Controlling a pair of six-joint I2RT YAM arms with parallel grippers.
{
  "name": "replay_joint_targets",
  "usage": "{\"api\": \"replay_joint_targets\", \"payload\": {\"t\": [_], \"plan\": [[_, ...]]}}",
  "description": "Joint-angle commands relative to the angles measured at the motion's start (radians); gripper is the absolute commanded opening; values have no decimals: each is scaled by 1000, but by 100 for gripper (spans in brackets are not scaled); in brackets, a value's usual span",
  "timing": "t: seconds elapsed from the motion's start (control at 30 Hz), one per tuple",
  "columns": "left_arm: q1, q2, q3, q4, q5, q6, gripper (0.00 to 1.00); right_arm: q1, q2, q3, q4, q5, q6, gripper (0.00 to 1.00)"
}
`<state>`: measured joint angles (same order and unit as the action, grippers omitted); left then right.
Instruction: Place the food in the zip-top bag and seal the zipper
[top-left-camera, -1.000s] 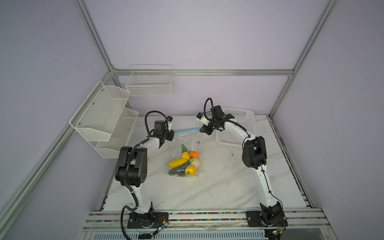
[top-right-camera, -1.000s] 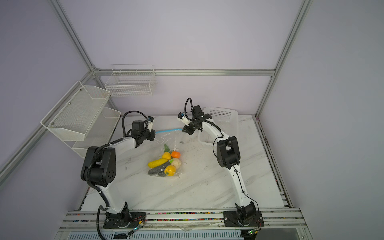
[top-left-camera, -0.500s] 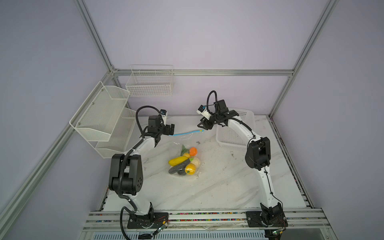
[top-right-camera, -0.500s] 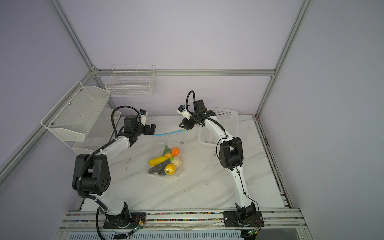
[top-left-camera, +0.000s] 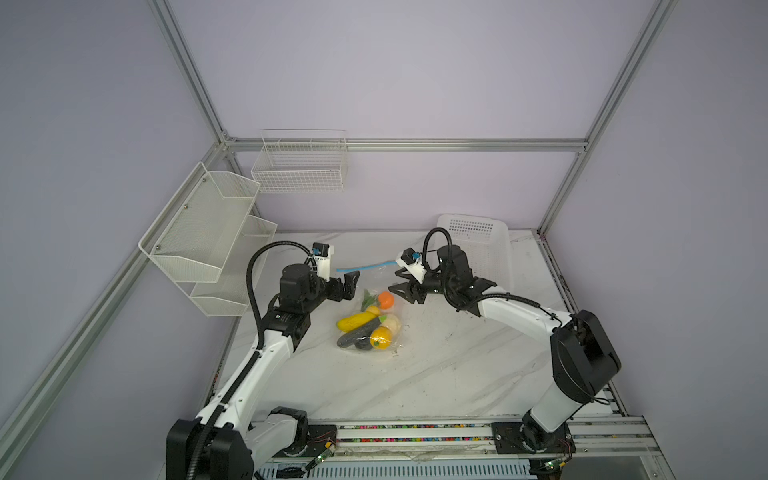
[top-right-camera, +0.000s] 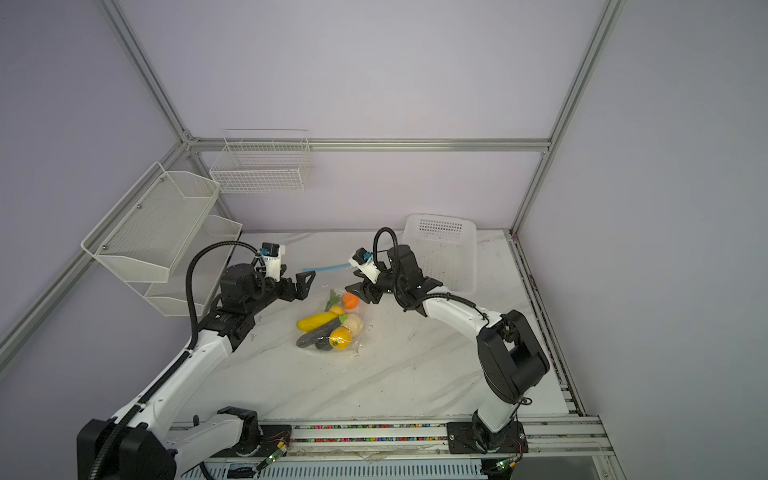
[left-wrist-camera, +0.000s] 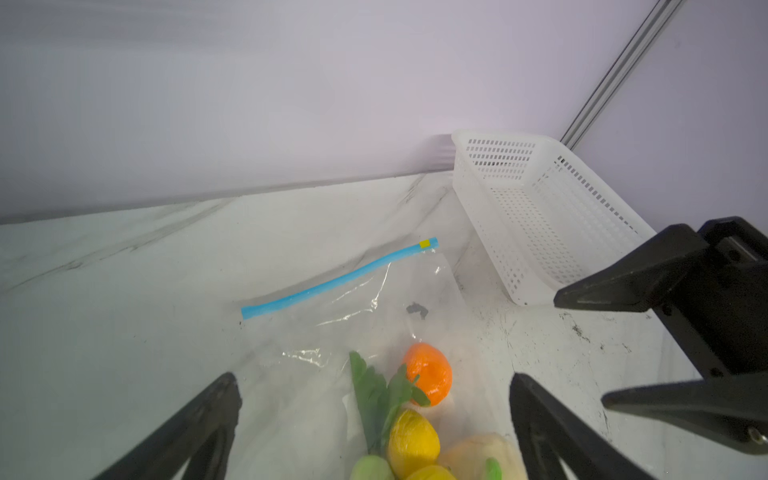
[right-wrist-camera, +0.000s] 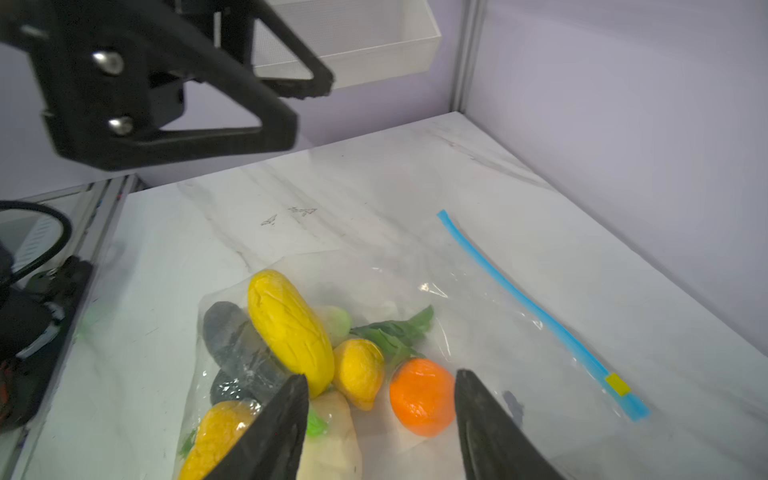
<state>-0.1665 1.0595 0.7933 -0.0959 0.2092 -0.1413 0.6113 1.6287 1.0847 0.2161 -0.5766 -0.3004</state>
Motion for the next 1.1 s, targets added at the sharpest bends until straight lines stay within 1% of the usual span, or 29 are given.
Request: {"api": "replay_joint_targets", "payload": {"t": [0.0,0.13,0.23,0.3,0.37,0.43,0.5,0.53,0.6,0.63,0.77,0.83,0.97,1.07], "plan": [[3,-75,-70,-38,-84,-10,100,-16,-120,-136,188,202,79,60],[5,-108,-102,-65,-179,-5,100,-70,-247,-308,292,327,132,60],[5,-98,-121,-64,-223,-1,100,-118,-334,-410,375,438,176,62],[5,-82,-120,-69,-277,-25,100,-158,-370,-452,393,524,208,64],[7,-73,-126,-63,-346,-67,100,-187,-407,-485,401,663,244,71],[7,-75,-154,-18,-387,-67,100,-204,-461,-538,449,795,284,81],[12,-75,-201,71,-400,-42,99,-212,-508,-586,500,923,324,93],[15,-73,-226,121,-402,-20,99,-215,-522,-607,521,987,327,97],[21,-65,-262,204,-411,9,97,-221,-522,-624,538,1080,301,97],[23,-60,-268,228,-427,19,96,-227,-515,-622,538,1107,292,97],[37,-35,-269,275,-468,59,95,-257,-475,-611,539,1056,256,97],[45,-11,-268,295,-465,76,95,-284,-445,-603,541,996,264,97],[54,28,-266,321,-444,93,94,-325,-374,-604,594,960,257,98],[68,52,-278,355,-404,116,92,-386,-333,-608,643,834,289,97]]}}
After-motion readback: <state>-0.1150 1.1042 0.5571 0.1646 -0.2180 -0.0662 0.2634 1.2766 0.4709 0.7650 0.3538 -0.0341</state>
